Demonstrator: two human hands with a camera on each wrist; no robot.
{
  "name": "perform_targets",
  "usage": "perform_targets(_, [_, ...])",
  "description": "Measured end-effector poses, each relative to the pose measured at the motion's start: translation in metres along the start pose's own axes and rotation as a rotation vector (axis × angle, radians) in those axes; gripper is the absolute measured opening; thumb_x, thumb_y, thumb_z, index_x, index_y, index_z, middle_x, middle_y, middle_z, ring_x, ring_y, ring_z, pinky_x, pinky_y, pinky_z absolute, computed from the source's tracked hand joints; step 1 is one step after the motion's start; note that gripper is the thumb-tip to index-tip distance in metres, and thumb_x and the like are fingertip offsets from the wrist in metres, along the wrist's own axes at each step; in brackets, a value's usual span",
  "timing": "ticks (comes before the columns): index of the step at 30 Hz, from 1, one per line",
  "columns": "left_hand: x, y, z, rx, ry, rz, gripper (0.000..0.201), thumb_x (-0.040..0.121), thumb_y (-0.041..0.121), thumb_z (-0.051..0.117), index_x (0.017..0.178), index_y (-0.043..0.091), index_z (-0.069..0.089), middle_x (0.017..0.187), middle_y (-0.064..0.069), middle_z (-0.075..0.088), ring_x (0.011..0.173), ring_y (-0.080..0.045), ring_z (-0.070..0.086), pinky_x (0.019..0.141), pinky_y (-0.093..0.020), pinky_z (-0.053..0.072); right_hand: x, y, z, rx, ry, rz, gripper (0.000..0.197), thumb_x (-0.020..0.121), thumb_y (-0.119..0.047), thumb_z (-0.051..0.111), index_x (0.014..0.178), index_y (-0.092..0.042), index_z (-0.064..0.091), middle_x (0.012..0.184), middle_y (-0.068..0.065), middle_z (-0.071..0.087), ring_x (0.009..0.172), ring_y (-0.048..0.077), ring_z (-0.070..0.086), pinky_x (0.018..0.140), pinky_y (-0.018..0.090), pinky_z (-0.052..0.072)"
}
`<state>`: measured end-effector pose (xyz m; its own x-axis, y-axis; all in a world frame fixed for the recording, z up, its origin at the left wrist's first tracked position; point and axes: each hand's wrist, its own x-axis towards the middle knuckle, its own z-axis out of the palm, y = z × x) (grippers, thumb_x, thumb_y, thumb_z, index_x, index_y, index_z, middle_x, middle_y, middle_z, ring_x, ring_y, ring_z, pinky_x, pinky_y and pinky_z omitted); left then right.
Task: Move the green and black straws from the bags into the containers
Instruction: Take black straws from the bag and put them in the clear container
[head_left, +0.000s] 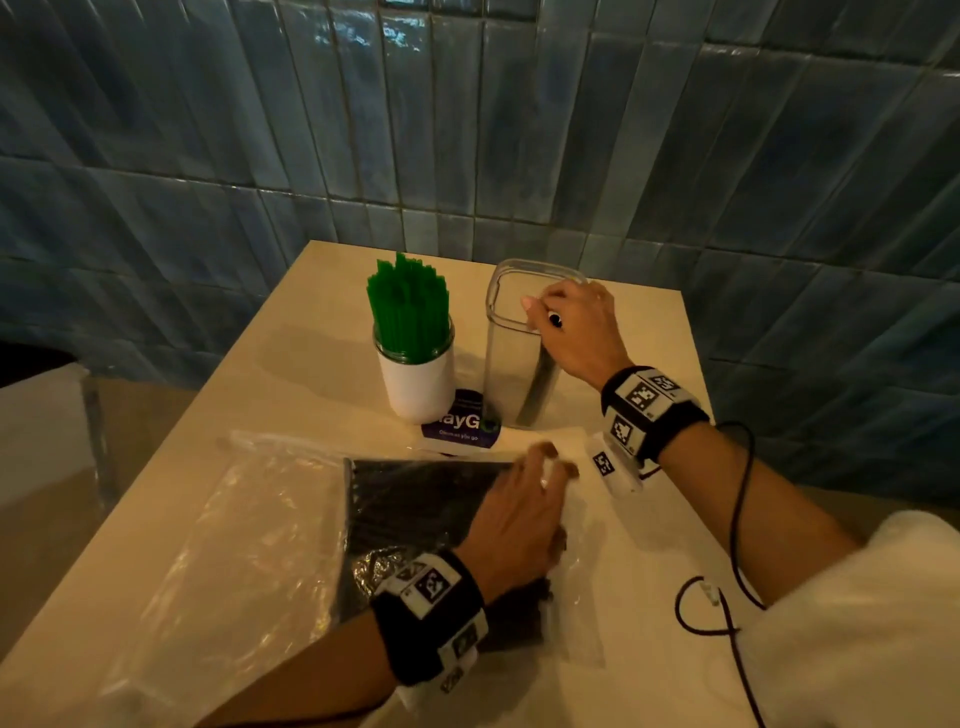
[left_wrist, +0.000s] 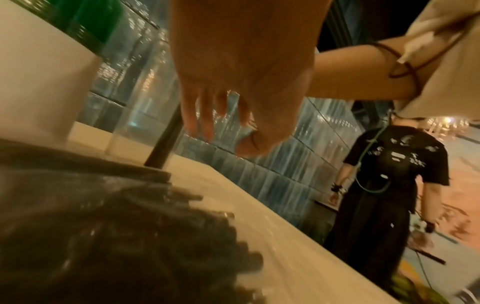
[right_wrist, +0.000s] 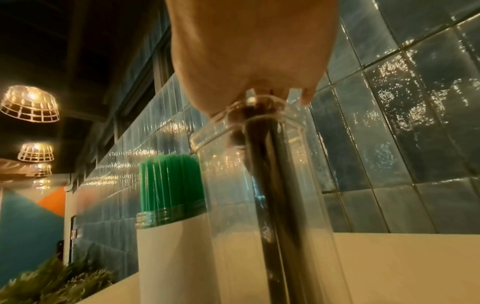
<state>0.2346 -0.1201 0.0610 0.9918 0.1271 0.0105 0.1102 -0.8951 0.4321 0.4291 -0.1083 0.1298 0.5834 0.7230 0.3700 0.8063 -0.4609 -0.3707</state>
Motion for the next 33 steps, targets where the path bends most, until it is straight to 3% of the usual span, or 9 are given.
perform_targets(2, [-0.006,-0.002,0.015,0.029,-0.276,0.087,0.067,0.084,0.018,0.063,0.139,0.023,0.025,0.150,-0.005,0.010,0.114,-0.027,0.048,0.090,-0.039,0.049,-0.009,0.002,-0.004,0.049,0.090,0.003,0.034,0.097,-0.036,0.045,0.097,-0.012,0.069,0.111,0.004,0.062,0.108,0.020,0.051,0.102,0.038,0.028])
perform_targets(5, [-0.005,-0.006,0.026,0.200,-0.445,0.269,0.067,0.088,0.018,0.059,0.144,0.024,0.024,0.154,-0.003,0.009,0.098,-0.028,0.057,0.076,-0.033,0.049,-0.039,0.003,-0.008,0.255,0.296,0.054,0.032,0.094,-0.035,0.045,0.099,-0.011,0.066,0.108,0.004,0.060,0.104,0.018,0.052,0.094,0.034,0.036])
perform_targets(7, [-0.004,-0.007,0.021,0.317,-0.496,0.331,0.063,0.090,0.019,0.057,0.144,0.024,0.025,0.156,-0.001,0.006,0.093,-0.026,0.056,0.071,-0.029,0.043,-0.068,0.004,-0.007,0.375,0.308,0.141,0.029,0.094,-0.031,0.046,0.098,-0.009,0.064,0.105,0.001,0.057,0.099,0.014,0.052,0.089,0.028,0.038])
perform_targets(10, [-0.001,-0.008,0.015,0.336,-0.431,0.384,0.060,0.087,0.017,0.060,0.140,0.018,0.033,0.155,-0.003,0.012,0.098,-0.029,0.055,0.076,-0.037,0.050,-0.116,0.015,0.009,0.408,0.076,0.306,0.009,0.094,-0.015,0.053,0.096,-0.013,0.061,0.102,0.002,0.056,0.086,0.008,0.050,0.076,0.015,0.037])
perform_targets(13, [-0.004,-0.015,0.016,0.264,-0.365,0.365,0.047,0.090,0.013,0.056,0.134,0.013,0.039,0.140,-0.007,0.037,0.104,-0.028,0.054,0.076,-0.036,0.050,-0.157,0.030,0.032,0.329,-0.248,0.423,0.013,0.089,-0.008,0.056,0.090,-0.021,0.055,0.096,-0.001,0.057,0.086,0.015,0.057,0.065,0.010,0.037])
perform_targets(17, [-0.016,-0.027,0.018,0.215,-0.304,0.338,0.039,0.095,0.015,0.048,0.133,0.011,0.040,0.136,-0.010,0.041,0.111,-0.028,0.050,0.085,-0.036,0.045,-0.183,0.023,0.044,0.254,-0.596,0.313,0.015,0.081,-0.007,0.060,0.087,-0.020,0.062,0.096,-0.002,0.057,0.097,0.018,0.058,0.083,0.024,0.046])
perform_targets(24, [-0.030,-0.041,0.022,0.165,-0.210,0.326,0.036,0.093,0.012,0.050,0.128,0.005,0.044,0.134,-0.016,0.042,0.112,-0.030,0.050,0.088,-0.034,0.046,-0.178,0.006,0.056,0.187,-0.672,-0.011,0.054,0.077,-0.023,0.065,0.128,-0.015,0.050,0.128,0.005,0.052,0.117,0.019,0.047,0.100,0.030,0.039])
perform_targets(29, [-0.035,-0.048,0.025,0.187,-0.145,0.343,0.031,0.089,0.012,0.050,0.120,0.008,0.047,0.124,-0.012,0.048,0.104,-0.024,0.053,0.078,-0.027,0.048,-0.165,0.000,0.064,0.151,-0.755,-0.051,0.041,0.077,-0.028,0.065,0.114,-0.015,0.056,0.114,0.009,0.057,0.104,0.022,0.051,0.092,0.038,0.043])
perform_targets(33, [-0.040,-0.056,0.038,0.161,-0.047,0.400,0.039,0.070,0.017,0.073,0.100,0.017,0.049,0.098,-0.003,0.056,0.076,-0.012,0.059,0.055,-0.016,0.047,-0.157,-0.005,0.058,0.122,-0.761,-0.089,0.028,0.077,-0.017,0.067,0.102,-0.006,0.059,0.110,0.012,0.058,0.103,0.024,0.052,0.087,0.026,0.040])
